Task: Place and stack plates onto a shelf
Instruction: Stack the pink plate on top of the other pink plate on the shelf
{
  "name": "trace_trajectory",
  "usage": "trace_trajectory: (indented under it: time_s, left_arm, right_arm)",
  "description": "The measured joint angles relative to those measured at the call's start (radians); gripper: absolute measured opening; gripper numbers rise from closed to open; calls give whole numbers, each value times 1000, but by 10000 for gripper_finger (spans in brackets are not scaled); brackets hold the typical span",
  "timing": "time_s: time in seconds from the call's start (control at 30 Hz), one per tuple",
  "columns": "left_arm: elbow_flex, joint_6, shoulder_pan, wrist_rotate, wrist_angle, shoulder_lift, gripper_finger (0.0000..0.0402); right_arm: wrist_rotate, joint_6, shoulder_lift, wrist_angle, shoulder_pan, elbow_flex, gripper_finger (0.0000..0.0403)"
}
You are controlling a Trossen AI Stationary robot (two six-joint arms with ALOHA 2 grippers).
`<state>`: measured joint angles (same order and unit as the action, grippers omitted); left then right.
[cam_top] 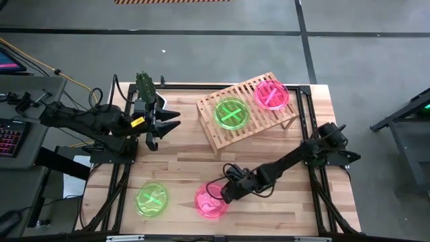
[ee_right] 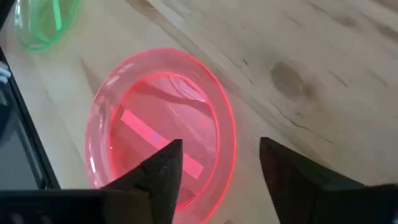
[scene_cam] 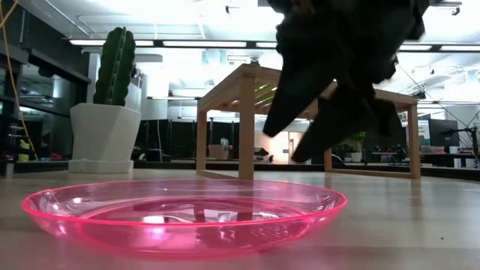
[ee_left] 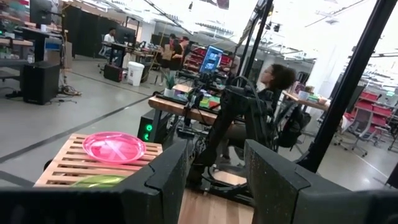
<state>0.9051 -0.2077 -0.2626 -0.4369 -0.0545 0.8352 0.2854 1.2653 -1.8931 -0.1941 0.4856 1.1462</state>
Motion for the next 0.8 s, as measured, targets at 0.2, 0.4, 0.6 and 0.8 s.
trace_trajectory:
  time_s: [0.2,0.4,0.6,0.8]
  left_arm:
    - [0,0,0,0,6,0,148]
    - [0,0,0,0,7,0,148]
    - [0,0,0,0,7,0,148]
    - [0,0,0,0,7,0,148]
  right_arm:
    - [61,103,-27,162,18,-89,209]
    - [82,84,-26,178,18,-97,197]
    - [72,79,-84,246,22,-96,192]
    - [94,77,-115,267,28,-92,192]
